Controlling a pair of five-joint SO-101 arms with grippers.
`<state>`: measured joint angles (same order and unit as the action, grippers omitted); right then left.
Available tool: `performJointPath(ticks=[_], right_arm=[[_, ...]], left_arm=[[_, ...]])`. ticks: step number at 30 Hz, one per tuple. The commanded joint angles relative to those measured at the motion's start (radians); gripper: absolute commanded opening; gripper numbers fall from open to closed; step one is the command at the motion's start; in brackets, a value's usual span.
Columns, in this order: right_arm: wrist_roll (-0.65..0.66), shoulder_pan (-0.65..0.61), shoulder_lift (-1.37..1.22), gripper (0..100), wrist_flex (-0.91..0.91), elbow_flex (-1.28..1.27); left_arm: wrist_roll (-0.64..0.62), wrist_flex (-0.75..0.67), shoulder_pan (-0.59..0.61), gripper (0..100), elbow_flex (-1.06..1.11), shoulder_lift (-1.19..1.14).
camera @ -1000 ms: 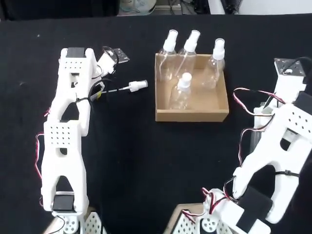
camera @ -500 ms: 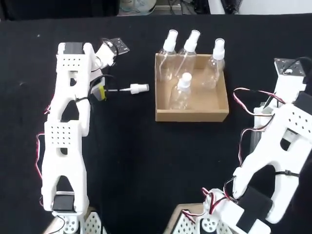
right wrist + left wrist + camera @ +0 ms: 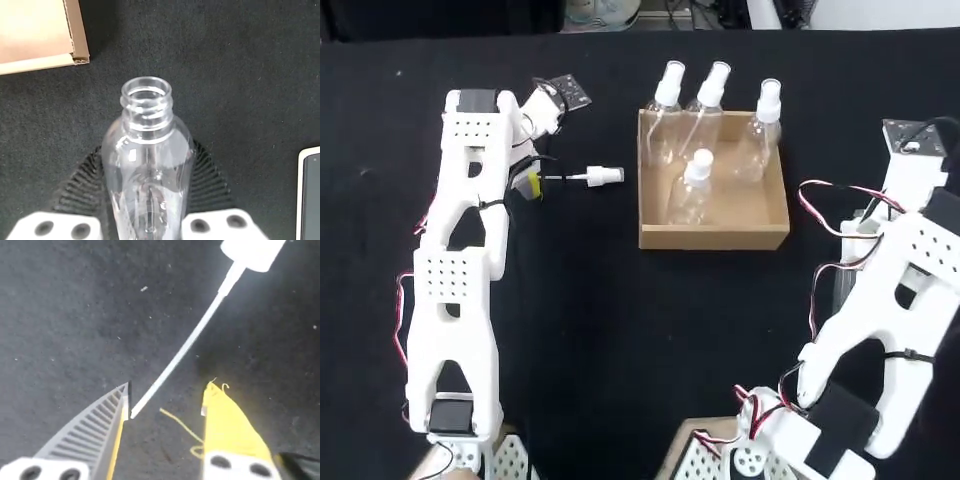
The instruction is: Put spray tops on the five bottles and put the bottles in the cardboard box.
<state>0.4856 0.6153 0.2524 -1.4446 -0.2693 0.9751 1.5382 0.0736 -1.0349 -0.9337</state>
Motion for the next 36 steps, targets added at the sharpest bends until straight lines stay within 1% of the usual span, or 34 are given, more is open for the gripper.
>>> performJointPath(ticks=[1, 3, 7, 13, 17, 20, 24, 29, 36], right_arm=[[-0.009, -0.015, 0.050, 1.1, 0.018, 0.007], [-0.008, -0.015, 0.051, 1.1, 0.018, 0.007], [-0.006, -0.015, 0.048, 1.1, 0.018, 0.007], [-0.006, -0.015, 0.048, 1.1, 0.018, 0.007], [-0.008, -0.018, 0.048, 1.1, 0.018, 0.007], [-0.009, -0.048, 0.048, 1.1, 0.018, 0.002], [-0.011, -0.078, 0.048, 1.1, 0.012, 0.002], [-0.011, -0.078, 0.051, 1.1, 0.012, 0.005], [-0.011, -0.075, 0.056, 1.1, 0.014, 0.005]], left_arm=[[0.009, -0.035, 0.013, 23, -0.005, 0.015], [0.009, -0.032, 0.013, 21, -0.004, 0.009], [0.009, -0.031, 0.013, 13, -0.015, -0.049], [0.009, -0.021, 0.021, 14, -0.008, -0.080], [0.009, 0.098, 0.016, 9, -0.082, -0.057], [0.009, 0.173, 0.013, 5, -0.180, -0.058], [0.011, 0.178, 0.024, 9, -0.249, -0.091], [0.011, 0.184, 0.036, 17, -0.263, -0.140], [0.011, 0.184, 0.028, 17, -0.289, -0.132]])
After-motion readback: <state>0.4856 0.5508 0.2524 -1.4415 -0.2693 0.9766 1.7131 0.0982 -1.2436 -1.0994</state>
